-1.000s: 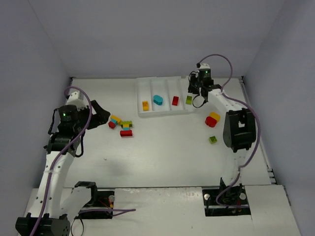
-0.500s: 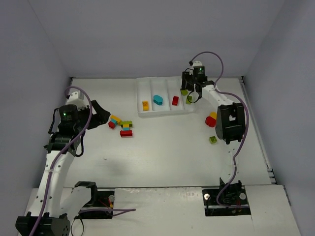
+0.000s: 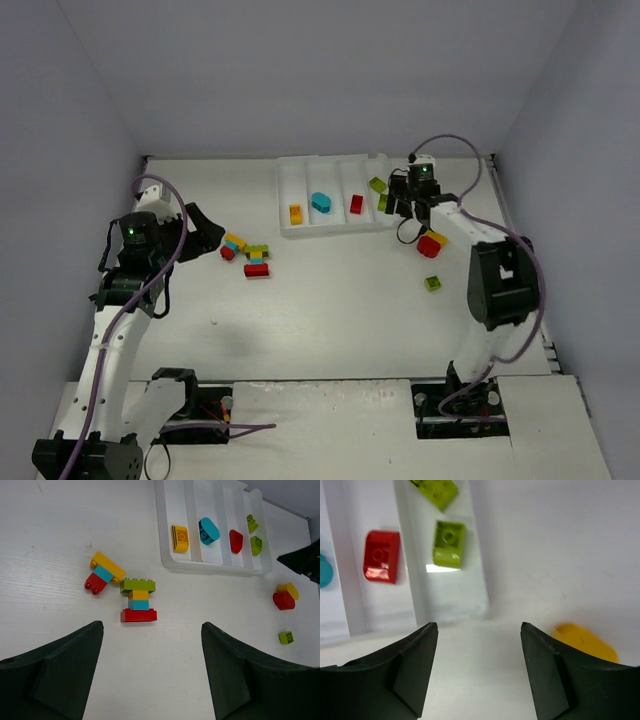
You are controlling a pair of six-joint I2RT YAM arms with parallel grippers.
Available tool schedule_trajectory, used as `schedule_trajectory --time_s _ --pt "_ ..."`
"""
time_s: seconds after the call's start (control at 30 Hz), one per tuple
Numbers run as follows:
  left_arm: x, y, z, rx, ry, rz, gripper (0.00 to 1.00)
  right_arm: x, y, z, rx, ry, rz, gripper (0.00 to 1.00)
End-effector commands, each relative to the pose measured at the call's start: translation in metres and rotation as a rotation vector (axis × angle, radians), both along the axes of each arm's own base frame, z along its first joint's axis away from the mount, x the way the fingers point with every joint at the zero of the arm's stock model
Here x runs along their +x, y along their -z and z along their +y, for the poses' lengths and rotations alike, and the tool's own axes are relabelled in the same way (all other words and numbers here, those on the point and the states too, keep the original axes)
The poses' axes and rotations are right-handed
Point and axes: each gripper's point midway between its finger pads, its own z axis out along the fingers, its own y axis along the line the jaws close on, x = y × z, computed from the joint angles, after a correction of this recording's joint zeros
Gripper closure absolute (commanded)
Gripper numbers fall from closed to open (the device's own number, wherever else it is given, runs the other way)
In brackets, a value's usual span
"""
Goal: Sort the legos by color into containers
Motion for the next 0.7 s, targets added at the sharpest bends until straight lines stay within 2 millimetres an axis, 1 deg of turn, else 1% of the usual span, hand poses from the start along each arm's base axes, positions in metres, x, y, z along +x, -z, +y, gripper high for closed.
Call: schedule_trajectory --time_s 0.0,0.03,0.07,0.1,0.13,0.17,0.2,0.23,0.27,0.33,0.37,0.5,0.53,0.57,0.6,0.67 --pt "0.007 -0.035 -0.002 -0.008 0.015 -0.118 0.27 -0.034 -0.067 -0.041 0.042 0.22 -0.158 0.36" --pt "0.007 -0.035 -0.003 -0.009 0.018 -0.117 0.27 -0.051 -0.06 -0.058 0.029 0.278 -0.125 0.36" --pt "0.007 -0.035 -0.003 -0.011 0.019 -0.119 0.27 -0.066 -0.071 -0.065 0.068 0.323 -0.145 0.35" --pt "0.007 -0.035 -0.003 -0.012 0.02 -0.118 0.27 -0.089 -0.048 -0.072 0.066 0.347 -0.088 0.34" --pt "0.006 -0.035 -0.005 -0.014 0.026 -0.118 0.27 -0.106 -0.038 -0.084 0.066 0.391 -0.044 0.33" --pt "0.007 -0.036 -0.005 -0.015 0.026 -0.119 0.27 -0.118 -0.043 -0.089 0.091 0.424 -0.056 0.33" --pt "0.007 -0.035 -0.004 -0.014 0.026 -0.118 0.27 -0.136 -0.025 -0.094 0.082 0.434 -0.012 0.33" --pt "0.006 -0.035 -0.005 -0.016 0.029 -0.117 0.27 -0.145 -0.019 -0.096 0.078 0.438 0.007 0.33" --pt "0.006 -0.036 -0.005 -0.018 0.028 -0.12 0.27 -0.151 -0.019 -0.1 0.087 0.439 0.007 0.33" --pt "0.006 -0.036 -0.006 -0.018 0.029 -0.122 0.27 -0.164 -0.005 -0.101 0.088 0.432 0.049 0.33" --pt "0.006 -0.035 -0.005 -0.017 0.027 -0.119 0.27 -0.167 -0.002 -0.102 0.08 0.413 0.061 0.33" --pt "0.006 -0.035 -0.006 -0.018 0.029 -0.117 0.27 -0.176 0.016 -0.088 0.092 0.31 0.142 0.32" --pt "0.007 -0.034 -0.006 -0.019 0.031 -0.114 0.27 -0.18 0.026 -0.086 0.093 0.297 0.178 0.32" --pt "0.007 -0.033 -0.006 -0.017 0.031 -0.114 0.27 -0.181 0.03 -0.084 0.101 0.284 0.192 0.32" --pt "0.007 -0.034 -0.006 -0.018 0.029 -0.114 0.27 -0.181 0.033 -0.075 0.137 0.247 0.211 0.32" --pt "0.007 -0.032 -0.006 -0.017 0.033 -0.111 0.27 -0.183 0.046 -0.072 0.142 0.245 0.259 0.32"
